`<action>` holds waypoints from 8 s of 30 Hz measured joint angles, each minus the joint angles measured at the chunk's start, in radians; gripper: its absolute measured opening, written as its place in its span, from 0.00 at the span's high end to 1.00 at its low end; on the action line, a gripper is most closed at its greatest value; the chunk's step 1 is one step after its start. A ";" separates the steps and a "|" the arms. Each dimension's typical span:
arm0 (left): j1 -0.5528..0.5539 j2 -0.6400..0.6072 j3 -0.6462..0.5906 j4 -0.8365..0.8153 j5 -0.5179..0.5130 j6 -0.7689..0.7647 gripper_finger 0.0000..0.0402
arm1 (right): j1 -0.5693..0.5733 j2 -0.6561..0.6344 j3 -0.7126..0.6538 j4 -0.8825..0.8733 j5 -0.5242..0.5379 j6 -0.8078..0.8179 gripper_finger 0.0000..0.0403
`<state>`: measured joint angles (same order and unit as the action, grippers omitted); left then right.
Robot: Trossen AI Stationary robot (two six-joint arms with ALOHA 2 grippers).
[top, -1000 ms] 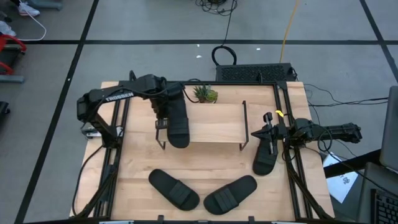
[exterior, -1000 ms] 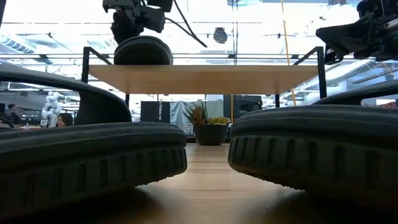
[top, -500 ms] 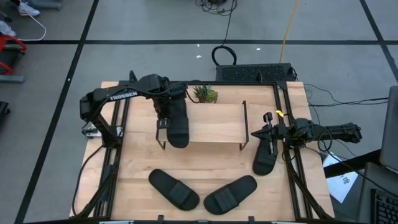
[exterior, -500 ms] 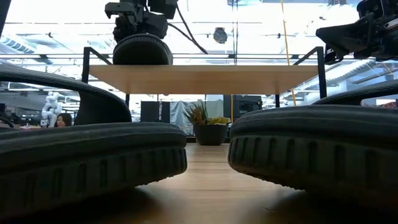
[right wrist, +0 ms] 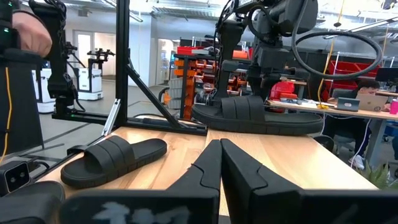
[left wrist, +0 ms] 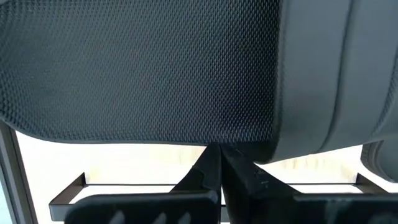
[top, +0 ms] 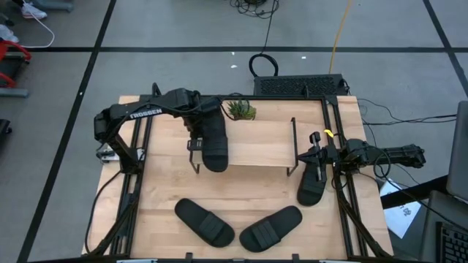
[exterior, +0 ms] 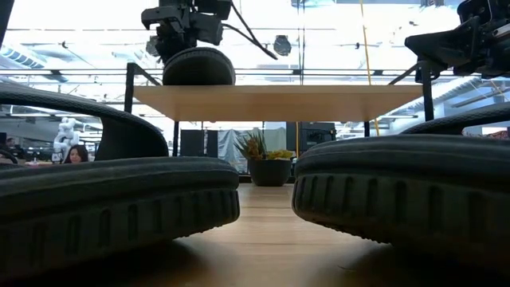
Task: Pick and place slides into the shelf
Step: Put the black slide on the shelf
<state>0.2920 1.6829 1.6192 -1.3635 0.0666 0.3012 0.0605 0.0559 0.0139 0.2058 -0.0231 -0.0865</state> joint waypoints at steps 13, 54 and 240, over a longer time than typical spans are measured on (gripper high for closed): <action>-0.039 -0.031 0.111 -0.135 -0.049 -0.043 1.00 | 0.000 0.000 0.000 -0.001 0.000 0.003 1.00; -0.214 -0.897 -0.867 1.275 0.097 -0.013 1.00 | 0.000 0.018 0.001 0.024 -0.008 0.003 1.00; -0.222 -1.199 -1.435 1.567 0.039 -0.147 0.99 | -0.408 1.625 1.893 -1.776 -0.660 -0.273 0.99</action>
<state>0.0700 0.4841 0.1841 0.2037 0.1059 0.1543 -0.3480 1.6804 1.9064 -1.5698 -0.6829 -0.3590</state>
